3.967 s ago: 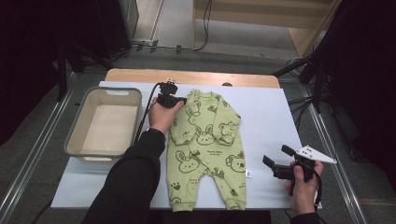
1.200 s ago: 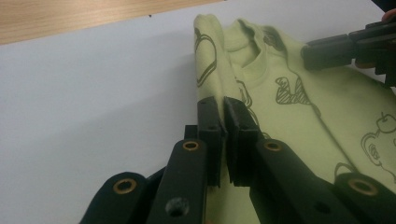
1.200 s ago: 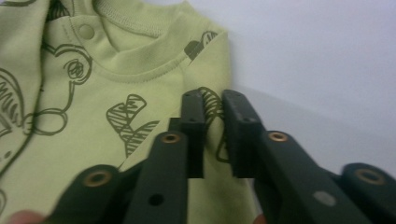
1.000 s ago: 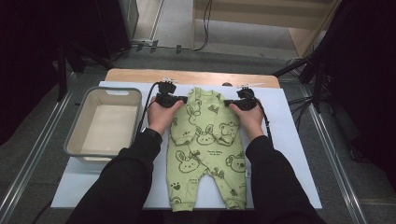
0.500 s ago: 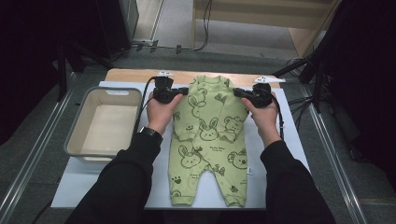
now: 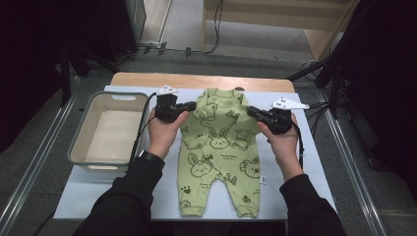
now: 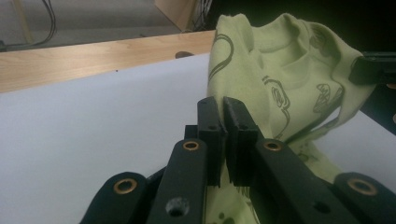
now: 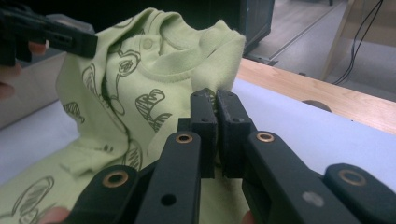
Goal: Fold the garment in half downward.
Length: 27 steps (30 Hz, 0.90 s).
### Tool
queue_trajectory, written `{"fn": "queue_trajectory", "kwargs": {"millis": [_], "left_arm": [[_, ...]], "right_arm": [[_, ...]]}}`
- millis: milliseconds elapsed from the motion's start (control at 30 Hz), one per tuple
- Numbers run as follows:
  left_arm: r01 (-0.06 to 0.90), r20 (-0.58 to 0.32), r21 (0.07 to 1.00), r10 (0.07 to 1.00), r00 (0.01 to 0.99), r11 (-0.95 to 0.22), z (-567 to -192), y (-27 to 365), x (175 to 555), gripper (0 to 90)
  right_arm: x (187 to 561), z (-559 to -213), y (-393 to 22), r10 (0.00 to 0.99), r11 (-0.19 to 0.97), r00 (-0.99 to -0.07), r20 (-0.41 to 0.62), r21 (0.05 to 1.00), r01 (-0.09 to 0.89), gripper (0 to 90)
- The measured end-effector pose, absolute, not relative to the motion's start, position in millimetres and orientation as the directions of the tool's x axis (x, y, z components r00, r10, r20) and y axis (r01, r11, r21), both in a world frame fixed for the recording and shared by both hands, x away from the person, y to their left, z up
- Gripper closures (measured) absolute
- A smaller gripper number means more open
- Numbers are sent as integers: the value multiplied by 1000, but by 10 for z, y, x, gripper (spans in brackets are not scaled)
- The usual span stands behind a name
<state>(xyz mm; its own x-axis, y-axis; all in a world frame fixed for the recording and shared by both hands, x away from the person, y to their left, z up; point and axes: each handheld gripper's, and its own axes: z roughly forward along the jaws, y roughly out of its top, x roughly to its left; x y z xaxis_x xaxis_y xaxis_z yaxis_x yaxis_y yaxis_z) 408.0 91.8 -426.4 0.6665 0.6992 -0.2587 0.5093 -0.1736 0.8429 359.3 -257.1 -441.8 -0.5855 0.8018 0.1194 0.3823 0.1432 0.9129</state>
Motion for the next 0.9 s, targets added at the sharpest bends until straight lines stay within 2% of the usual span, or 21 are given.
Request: {"fn": "queue_trajectory", "kwargs": {"millis": [500, 900], "left_arm": [[464, -223, 859, 661, 716, -213, -4548, 1003, 3460, 859], [459, -201, 852, 652, 731, -253, -4764, 1010, 3139, 861]], "right_arm": [[2976, -4676, -2566, 779, 164, -621, 92, 925, 343, 846], [2602, -4952, -2520, 801, 165, -589, 112, 903, 397, 847]]}}
